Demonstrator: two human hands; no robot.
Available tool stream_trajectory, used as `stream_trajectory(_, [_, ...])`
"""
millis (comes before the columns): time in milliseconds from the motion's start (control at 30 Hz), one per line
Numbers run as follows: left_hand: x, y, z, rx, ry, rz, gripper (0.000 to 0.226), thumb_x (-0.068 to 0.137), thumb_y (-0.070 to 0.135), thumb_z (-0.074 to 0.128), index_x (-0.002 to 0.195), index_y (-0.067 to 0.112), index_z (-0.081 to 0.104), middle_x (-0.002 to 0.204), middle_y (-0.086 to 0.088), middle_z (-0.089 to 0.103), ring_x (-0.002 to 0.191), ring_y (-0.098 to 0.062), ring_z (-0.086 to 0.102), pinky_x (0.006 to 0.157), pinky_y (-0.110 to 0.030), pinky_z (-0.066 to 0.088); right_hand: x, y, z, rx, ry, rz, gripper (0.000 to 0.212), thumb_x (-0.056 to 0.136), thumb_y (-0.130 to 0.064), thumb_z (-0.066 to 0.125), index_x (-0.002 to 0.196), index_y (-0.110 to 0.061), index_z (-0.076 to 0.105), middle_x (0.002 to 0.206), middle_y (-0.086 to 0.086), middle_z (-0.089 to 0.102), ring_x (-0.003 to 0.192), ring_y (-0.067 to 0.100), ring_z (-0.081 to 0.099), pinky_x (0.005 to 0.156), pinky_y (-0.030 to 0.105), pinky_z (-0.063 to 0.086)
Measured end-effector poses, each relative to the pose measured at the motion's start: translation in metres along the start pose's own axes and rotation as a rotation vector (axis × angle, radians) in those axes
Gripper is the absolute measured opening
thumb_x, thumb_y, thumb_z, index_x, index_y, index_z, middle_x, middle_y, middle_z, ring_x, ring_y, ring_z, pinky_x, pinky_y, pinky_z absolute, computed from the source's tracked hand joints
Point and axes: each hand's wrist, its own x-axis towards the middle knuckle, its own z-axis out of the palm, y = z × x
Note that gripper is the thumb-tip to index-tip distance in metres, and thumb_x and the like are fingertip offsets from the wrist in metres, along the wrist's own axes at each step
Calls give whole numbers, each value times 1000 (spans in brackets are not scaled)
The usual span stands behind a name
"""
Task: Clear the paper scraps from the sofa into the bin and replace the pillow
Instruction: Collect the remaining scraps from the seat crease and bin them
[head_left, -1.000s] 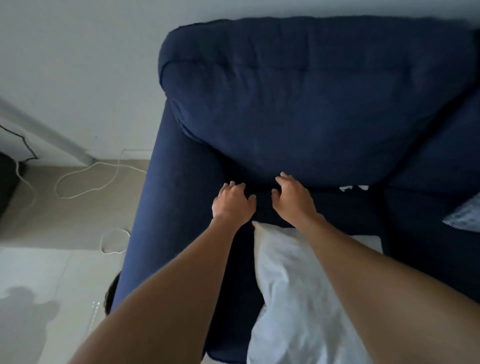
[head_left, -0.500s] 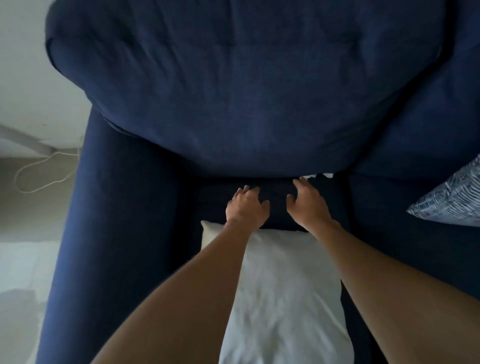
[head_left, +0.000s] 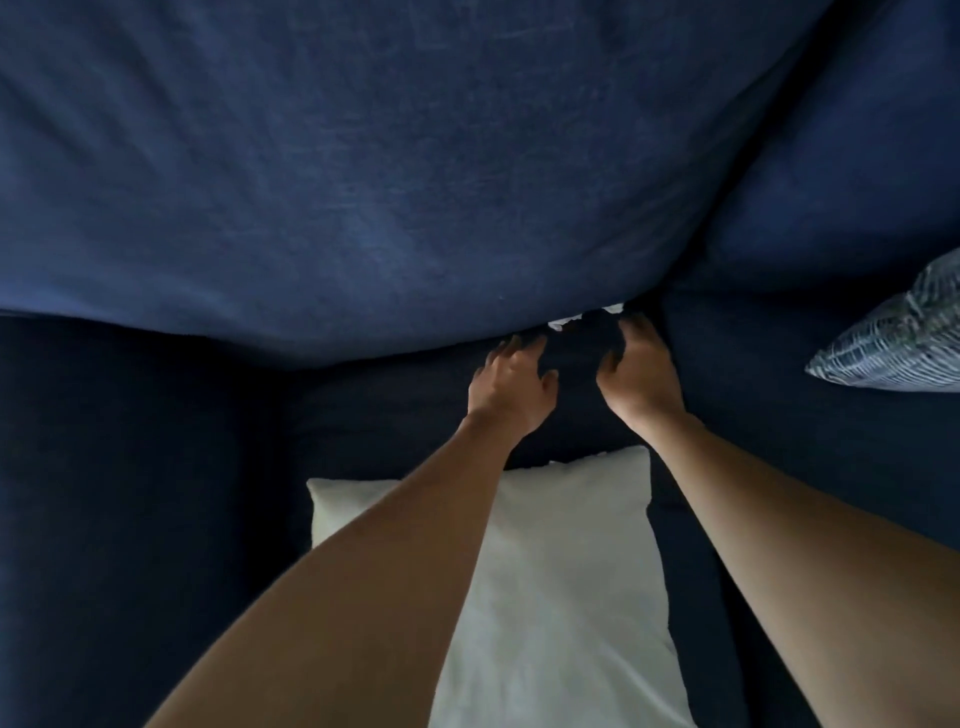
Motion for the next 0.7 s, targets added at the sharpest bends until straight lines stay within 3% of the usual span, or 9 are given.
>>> stream_trajectory(133, [29, 14, 16, -9, 10, 75, 58, 95, 30, 51, 150, 27, 32, 151, -5, 40, 140, -26, 34, 110, -44, 38, 28, 16, -1, -25, -28, -21, 52, 80, 1, 47, 130, -10, 51, 142, 10, 46, 125, 35, 48, 98, 49, 47])
stream_trajectory(400, [62, 13, 34, 28, -115, 44, 66, 96, 31, 51, 153, 33, 19, 156, -7, 30, 144, -28, 26, 113, -46, 34, 58, 34, 21, -12, -177, -56, 69, 83, 4, 48, 145, -26, 38, 156, 8, 29, 138, 33, 35, 110, 49, 38])
stream_trajectory(700, [86, 9, 47, 104, -184, 30, 78, 92, 30, 58, 154, 32, 10, 159, -8, 22, 147, -30, 19, 118, -45, 26, 81, 40, 28, -152, -223, 0, 65, 85, 1, 47, 141, -30, 39, 152, 4, 33, 130, 37, 34, 106, 52, 36])
